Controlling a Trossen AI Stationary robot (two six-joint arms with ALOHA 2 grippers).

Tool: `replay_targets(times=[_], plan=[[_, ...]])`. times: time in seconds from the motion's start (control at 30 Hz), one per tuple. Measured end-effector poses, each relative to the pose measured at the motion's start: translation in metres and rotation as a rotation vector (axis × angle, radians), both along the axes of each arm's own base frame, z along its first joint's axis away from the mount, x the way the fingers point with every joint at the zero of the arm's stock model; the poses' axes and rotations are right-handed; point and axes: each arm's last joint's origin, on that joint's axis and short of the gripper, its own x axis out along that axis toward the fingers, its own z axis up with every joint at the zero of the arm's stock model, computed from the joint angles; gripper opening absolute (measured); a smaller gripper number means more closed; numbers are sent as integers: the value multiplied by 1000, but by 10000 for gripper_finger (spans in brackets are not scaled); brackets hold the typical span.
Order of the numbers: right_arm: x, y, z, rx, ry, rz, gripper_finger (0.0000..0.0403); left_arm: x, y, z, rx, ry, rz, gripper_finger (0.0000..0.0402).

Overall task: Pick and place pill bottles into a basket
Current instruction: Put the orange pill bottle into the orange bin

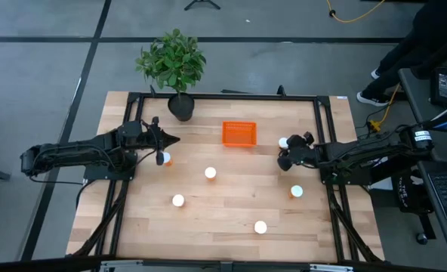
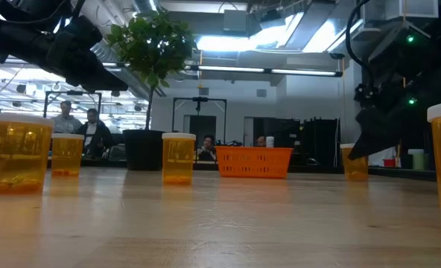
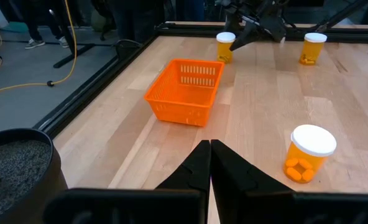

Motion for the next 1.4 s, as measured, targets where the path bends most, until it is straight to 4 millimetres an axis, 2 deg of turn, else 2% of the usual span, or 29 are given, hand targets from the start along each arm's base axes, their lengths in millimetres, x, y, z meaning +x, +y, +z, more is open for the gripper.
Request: replay_targets(times=[0.2, 0.43, 0.73, 0.9, 1.03, 1.23, 1.4], plan=[[9, 1, 12, -44, -108, 72, 210, 0, 0, 0, 0, 0, 0, 6], [8, 2, 31, -51, -204, 150, 210, 0, 0, 0, 0, 1, 0, 6], [9, 7, 60, -13, -314, 358, 210, 0, 0, 0, -1, 2, -1, 6], [10, 7, 73, -58, -318, 398, 210, 0, 0, 0, -1, 1, 0, 6], [12, 9, 86, -11, -307, 459, 210, 0, 0, 0, -1, 1, -1, 6], [13, 9, 99, -24, -323, 468, 210, 0, 0, 0, -1, 1, -1, 6], [18, 9, 101, -57, -358, 448, 210, 0, 0, 0, 0, 1, 0, 6]])
